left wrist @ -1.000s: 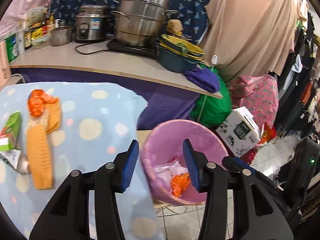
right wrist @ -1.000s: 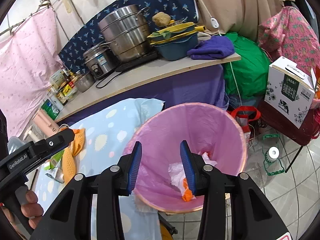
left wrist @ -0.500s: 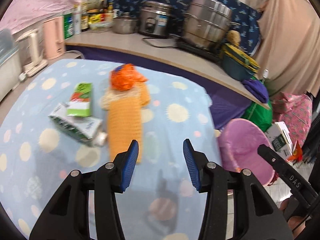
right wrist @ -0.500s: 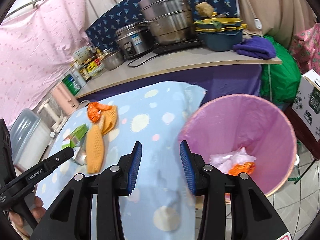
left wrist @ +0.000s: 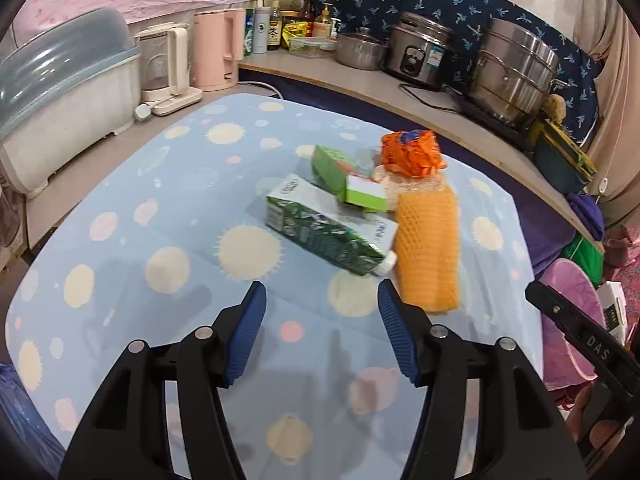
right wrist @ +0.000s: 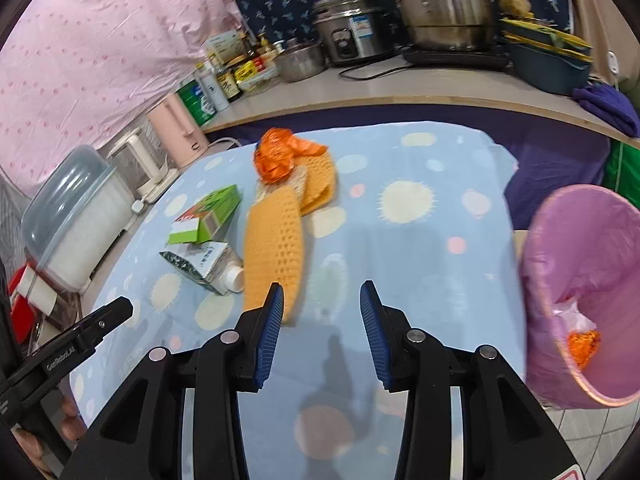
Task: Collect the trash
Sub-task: 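Move both open grippers back over the table, then grasp the orange foam net with the right gripper while the left grasps the green NB carton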
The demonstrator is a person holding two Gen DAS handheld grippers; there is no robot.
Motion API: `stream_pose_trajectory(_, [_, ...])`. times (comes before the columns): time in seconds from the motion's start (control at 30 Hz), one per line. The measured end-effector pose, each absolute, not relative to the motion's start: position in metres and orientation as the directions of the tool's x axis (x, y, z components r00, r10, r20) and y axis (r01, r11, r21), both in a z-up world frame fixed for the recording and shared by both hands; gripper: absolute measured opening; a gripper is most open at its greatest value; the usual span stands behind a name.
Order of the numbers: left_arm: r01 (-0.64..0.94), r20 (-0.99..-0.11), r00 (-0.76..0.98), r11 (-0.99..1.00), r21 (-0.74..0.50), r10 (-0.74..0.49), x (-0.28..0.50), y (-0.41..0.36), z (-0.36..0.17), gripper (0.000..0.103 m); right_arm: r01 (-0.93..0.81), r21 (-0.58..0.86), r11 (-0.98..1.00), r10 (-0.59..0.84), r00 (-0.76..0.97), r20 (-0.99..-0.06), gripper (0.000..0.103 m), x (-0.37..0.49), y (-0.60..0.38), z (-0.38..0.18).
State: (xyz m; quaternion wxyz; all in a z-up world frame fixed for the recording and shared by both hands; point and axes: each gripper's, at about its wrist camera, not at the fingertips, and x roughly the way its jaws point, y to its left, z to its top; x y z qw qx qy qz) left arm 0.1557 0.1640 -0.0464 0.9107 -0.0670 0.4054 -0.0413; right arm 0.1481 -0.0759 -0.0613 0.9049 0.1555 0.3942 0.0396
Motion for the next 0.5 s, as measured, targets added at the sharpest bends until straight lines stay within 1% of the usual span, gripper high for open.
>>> stream_pose_trajectory(0.13, [0.0, -0.74, 0.662, 0.987, -0.164, -0.122, 0.158, 0.177, -0.052, 0.057, 0.024, 0.309, 0.951, 0.215, 0.666, -0.714, 0.04, 0.167, -0.055, -0.069])
stream_pose_trajectory(0.17, [-0.003, -0.74, 0.662, 0.986, -0.165, -0.122, 0.158, 0.18, -0.053, 0.058, 0.019, 0.307, 0.952, 0.218, 0.663, -0.717, 0.046, 0.171, -0.051, -0.071])
stream_pose_trajectory(0.23, [-0.011, -0.741, 0.662, 0.987, -0.161, -0.113, 0.161, 0.183, -0.054, 0.063, 0.013, 0.301, 0.954, 0.218, 0.661, -0.718, 0.053, 0.179, -0.043, -0.073])
stream_pose_trajectory(0.4, [-0.03, -0.745, 0.659, 0.986, -0.166, -0.106, 0.167, 0.193, -0.06, 0.072, 0.001, 0.284, 0.959, 0.216, 0.645, -0.733, 0.056, 0.199, -0.033, -0.082])
stream_pose_trajectory(0.5, [-0.037, -0.748, 0.655, 0.984, -0.174, -0.108, 0.172, 0.198, -0.062, 0.074, 0.011, 0.28, 0.96, 0.211, 0.631, -0.747, 0.057, 0.212, -0.03, -0.09])
